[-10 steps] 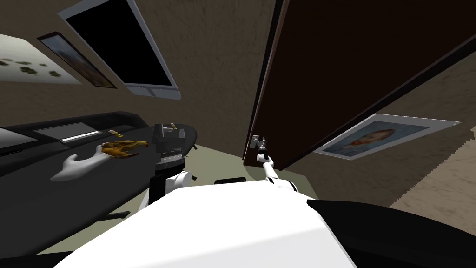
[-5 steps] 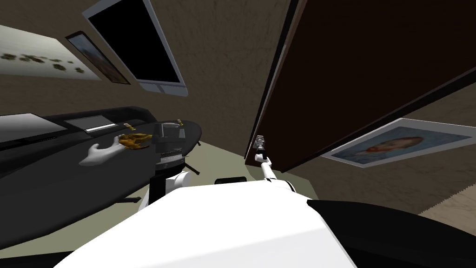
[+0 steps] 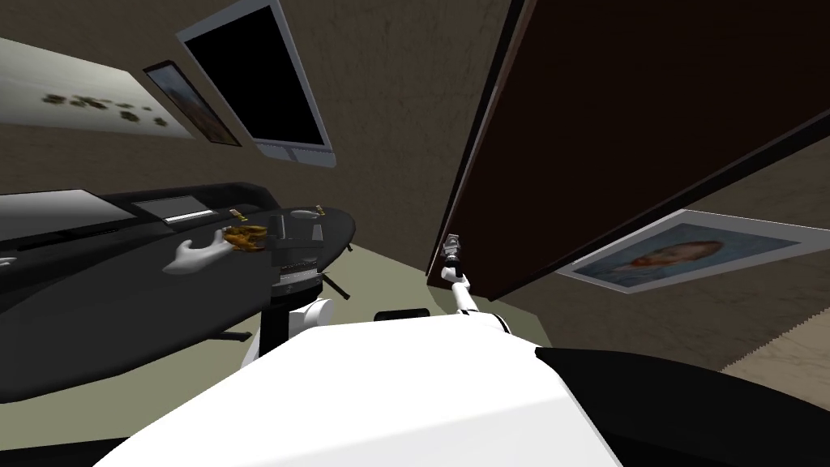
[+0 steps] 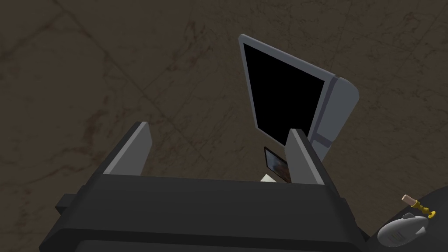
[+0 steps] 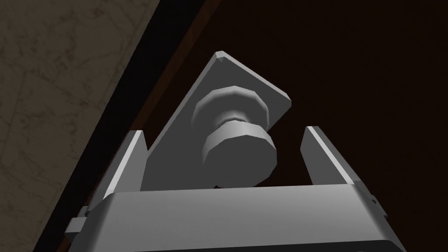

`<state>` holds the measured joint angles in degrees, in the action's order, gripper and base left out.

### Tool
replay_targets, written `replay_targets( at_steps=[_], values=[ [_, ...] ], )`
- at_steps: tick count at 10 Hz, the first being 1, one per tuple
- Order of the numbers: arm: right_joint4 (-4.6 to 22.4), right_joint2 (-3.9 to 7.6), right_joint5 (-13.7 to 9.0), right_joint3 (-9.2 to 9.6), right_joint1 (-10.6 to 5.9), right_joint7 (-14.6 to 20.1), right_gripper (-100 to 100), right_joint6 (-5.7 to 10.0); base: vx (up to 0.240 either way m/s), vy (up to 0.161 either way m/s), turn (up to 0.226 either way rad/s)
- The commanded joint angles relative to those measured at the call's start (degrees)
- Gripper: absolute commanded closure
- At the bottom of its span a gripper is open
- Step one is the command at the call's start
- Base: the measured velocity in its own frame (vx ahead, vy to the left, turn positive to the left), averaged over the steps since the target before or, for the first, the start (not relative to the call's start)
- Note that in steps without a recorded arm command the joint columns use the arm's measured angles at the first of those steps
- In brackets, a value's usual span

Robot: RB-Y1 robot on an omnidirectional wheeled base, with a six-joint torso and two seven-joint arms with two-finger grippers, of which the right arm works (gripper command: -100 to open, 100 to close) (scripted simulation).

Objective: Pull the door open

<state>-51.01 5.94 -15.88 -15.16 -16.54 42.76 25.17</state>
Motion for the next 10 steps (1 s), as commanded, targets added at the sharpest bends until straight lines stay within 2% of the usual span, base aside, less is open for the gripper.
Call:
replay_targets(
  at_steps=[1, 3, 4, 10],
  values=[
    [-0.2, -0.66, -1.6, -0.21, -0.16, 2.6, -100, -0.16, -0.059, -0.033, 0.033],
    [-0.5, -1.78, -4.3, -0.54, -0.44, 5.9, -100, -0.34, -0.091, -0.040, 0.063],
    [-0.5, -1.78, -4.3, -0.54, -0.44, 6.5, -100, -0.34, -0.069, -0.032, 0.027],
    [-1.3, -4.56, -10.5, -1.32, -1.11, 15.7, -100, -0.77, -0.082, -0.028, 0.046]
  ],
)
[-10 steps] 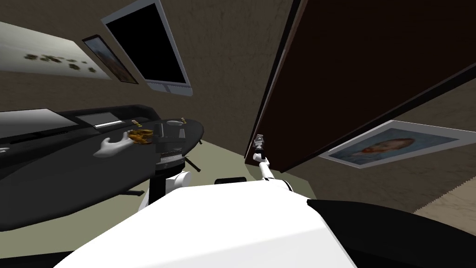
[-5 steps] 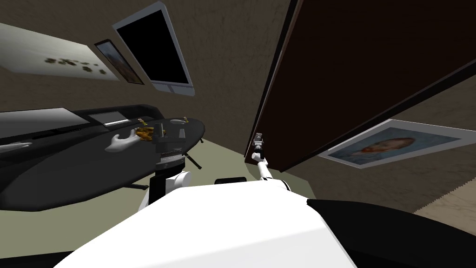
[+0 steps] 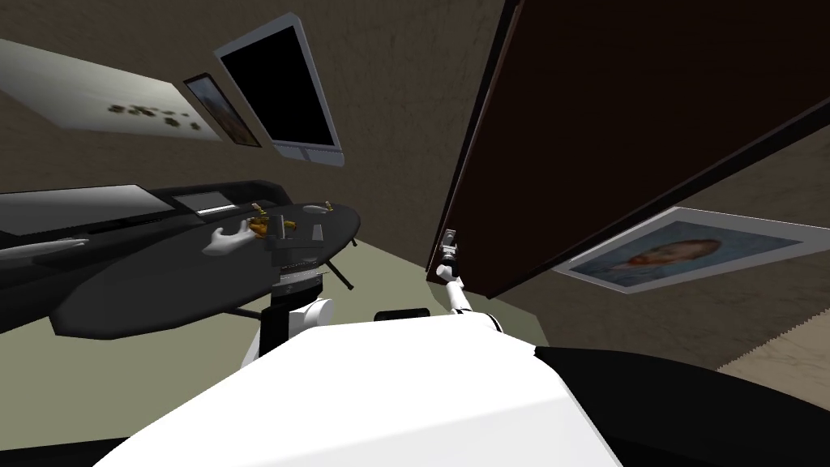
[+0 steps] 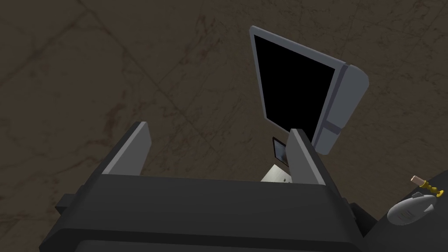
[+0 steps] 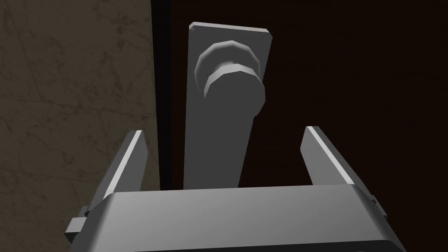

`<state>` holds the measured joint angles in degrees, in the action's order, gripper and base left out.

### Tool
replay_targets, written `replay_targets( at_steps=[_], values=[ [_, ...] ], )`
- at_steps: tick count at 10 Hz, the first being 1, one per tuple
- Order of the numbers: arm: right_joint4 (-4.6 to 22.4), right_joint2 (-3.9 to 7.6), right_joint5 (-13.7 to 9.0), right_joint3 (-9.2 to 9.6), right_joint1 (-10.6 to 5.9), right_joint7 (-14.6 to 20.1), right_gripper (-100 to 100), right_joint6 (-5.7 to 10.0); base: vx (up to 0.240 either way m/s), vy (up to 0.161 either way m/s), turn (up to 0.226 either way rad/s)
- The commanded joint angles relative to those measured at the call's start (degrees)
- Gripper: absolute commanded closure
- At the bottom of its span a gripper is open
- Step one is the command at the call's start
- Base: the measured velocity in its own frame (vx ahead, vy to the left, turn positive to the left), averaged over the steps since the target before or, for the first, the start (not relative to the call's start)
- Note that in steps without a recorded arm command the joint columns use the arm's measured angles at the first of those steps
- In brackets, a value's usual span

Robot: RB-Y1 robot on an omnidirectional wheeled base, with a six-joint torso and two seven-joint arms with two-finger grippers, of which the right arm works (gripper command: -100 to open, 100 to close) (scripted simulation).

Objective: Pull the door open

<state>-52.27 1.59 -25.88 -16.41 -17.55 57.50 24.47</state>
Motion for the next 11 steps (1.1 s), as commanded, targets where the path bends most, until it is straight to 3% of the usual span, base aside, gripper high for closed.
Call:
replay_targets(
  at_steps=[1, 3, 4, 5, 7, 8, 9, 10, 11],
  values=[
    [-0.1, -0.50, -1.2, -0.15, -0.17, 1.8, -100, -0.11, -0.085, -0.021, 0.036],
    [0.0, -0.68, -1.5, -0.19, -0.25, 2.1, -100, -0.06, -0.053, -0.021, 0.020],
    [0.1, 1.16, -2.0, -0.41, 0.27, 3.4, -100, -0.12, 0.046, 0.004, 0.110],
    [0.1, 1.90, -2.2, -0.51, 0.51, 3.9, -100, -0.15, 0.099, 0.003, 0.111],
    [0.3, 5.05, -3.2, -0.94, 1.60, 6.1, -100, -0.28, 0.155, -0.001, 0.164],
    [0.3, 5.79, -3.4, -1.05, 1.88, 6.6, -100, -0.31, 0.158, -0.007, 0.111],
    [0.3, 5.79, -3.4, -1.05, 1.88, 6.6, -100, -0.31, 0.082, -0.011, 0.004],
    [0.4, 7.07, -3.8, -1.25, 2.37, 7.6, -100, -0.37, 0.078, -0.009, 0.089],
    [1.6, 7.00, -3.6, -0.97, 1.50, 7.4, -100, -0.05, 0.043, -0.008, 0.024]
  ],
)
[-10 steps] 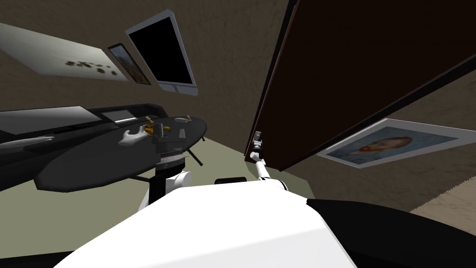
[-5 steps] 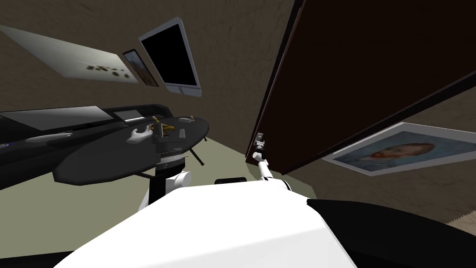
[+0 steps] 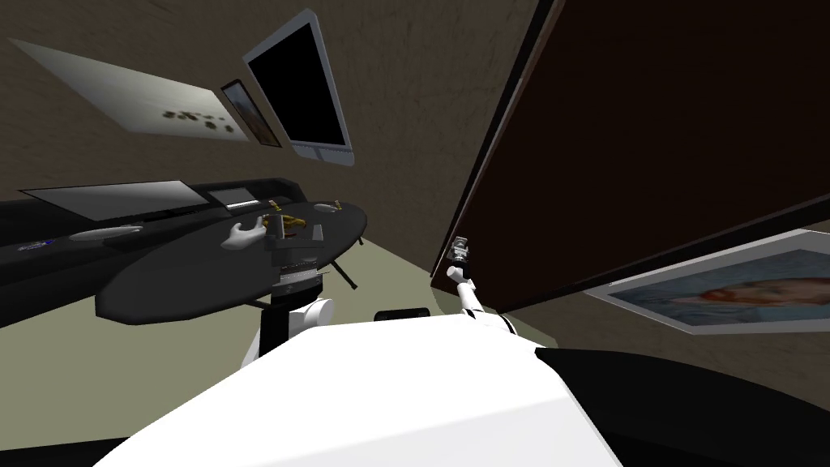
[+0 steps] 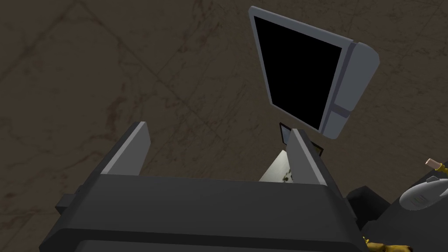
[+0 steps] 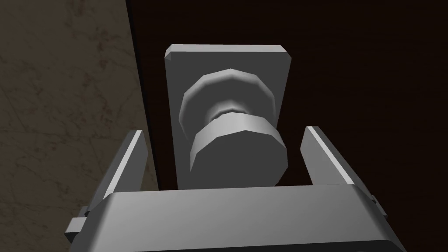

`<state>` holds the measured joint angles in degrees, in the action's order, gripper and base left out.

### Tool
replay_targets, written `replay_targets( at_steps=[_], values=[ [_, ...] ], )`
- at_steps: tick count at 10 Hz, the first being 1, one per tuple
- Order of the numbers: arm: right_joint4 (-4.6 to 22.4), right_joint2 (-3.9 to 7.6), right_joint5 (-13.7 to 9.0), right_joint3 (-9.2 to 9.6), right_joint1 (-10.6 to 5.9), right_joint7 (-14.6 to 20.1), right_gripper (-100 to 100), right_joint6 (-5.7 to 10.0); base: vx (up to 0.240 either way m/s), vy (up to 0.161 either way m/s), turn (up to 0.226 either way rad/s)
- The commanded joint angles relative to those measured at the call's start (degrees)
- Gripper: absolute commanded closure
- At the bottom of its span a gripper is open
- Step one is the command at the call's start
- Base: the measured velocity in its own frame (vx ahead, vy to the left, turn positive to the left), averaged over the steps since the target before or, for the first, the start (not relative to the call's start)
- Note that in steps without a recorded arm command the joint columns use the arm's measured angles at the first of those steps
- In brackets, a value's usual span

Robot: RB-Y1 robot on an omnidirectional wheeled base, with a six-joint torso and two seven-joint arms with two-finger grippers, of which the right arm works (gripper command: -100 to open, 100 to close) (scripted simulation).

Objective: Pull the door open

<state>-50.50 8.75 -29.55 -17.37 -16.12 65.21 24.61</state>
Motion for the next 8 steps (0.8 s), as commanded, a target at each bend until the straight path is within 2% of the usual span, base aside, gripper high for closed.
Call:
replay_targets(
  at_steps=[1, 6, 8],
  values=[
    [-0.2, -0.17, 0.0, -0.01, 0.07, -0.3, 100, -0.19, -0.005, -0.001, -0.029],
    [-0.2, -0.17, 0.0, -0.01, 0.07, -0.3, 100, -0.19, -0.008, -0.001, 0.000],
    [-0.4, 0.95, 0.0, 1.31, 0.56, 1.5, 100, -0.50, -0.152, -0.038, 0.131]
  ],
)
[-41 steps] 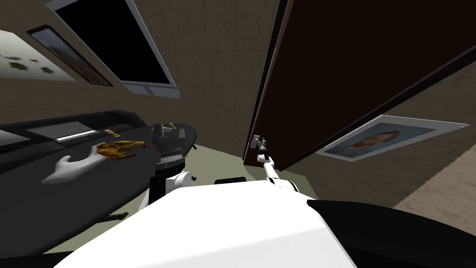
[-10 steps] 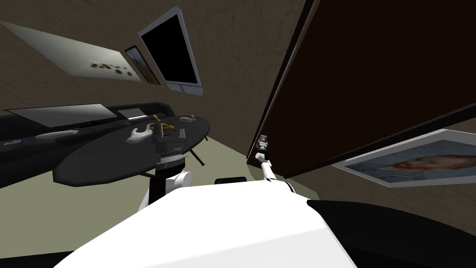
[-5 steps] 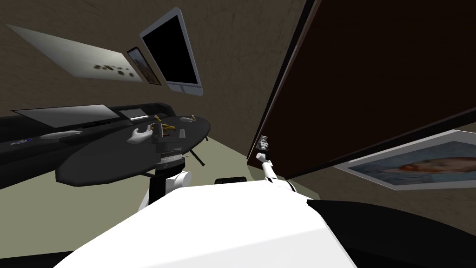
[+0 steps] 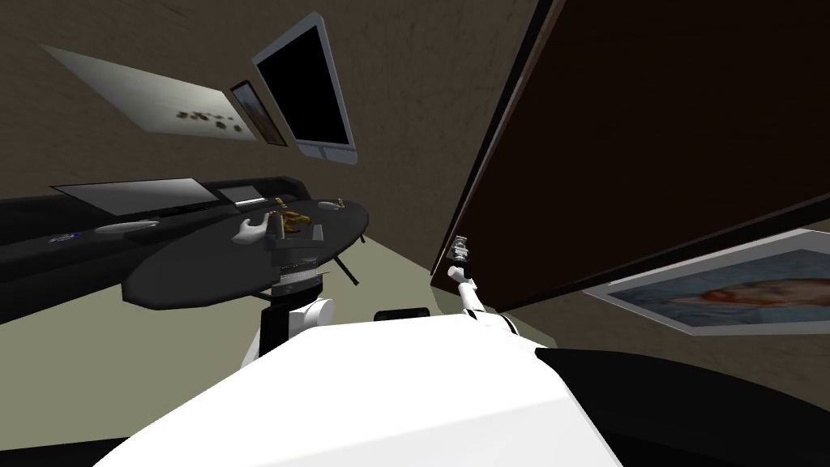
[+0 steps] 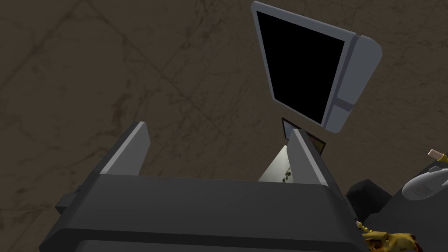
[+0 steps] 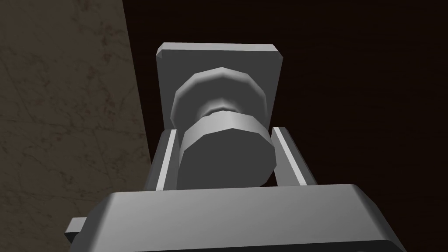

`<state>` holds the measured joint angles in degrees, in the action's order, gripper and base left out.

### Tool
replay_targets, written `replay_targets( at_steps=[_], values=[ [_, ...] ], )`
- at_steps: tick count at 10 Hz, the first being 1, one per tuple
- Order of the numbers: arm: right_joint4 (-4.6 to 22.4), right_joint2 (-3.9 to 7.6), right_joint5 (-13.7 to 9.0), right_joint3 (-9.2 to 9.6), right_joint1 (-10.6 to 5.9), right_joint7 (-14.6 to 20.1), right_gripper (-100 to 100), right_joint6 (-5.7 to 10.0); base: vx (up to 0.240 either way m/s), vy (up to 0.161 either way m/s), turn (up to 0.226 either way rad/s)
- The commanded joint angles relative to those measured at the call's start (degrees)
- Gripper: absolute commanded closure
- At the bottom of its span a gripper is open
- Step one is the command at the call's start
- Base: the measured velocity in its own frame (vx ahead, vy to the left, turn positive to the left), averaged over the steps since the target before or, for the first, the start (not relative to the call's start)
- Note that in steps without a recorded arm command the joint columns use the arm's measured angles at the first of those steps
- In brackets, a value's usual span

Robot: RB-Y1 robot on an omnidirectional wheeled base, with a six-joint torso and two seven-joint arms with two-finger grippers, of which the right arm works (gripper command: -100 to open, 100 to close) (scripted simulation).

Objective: Pull the door open

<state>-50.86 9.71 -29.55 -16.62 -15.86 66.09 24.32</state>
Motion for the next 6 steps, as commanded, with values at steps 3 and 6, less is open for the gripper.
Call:
replay_targets(
  at_steps=[3, 6],
  values=[
    [-0.4, 1.70, 0.0, 2.76, 1.02, 3.5, 100, -0.60, -0.257, -0.065, 0.196],
    [-0.8, 3.52, 0.0, 5.10, 1.78, 6.6, 100, -1.01, -0.197, -0.056, 0.193]
  ],
)
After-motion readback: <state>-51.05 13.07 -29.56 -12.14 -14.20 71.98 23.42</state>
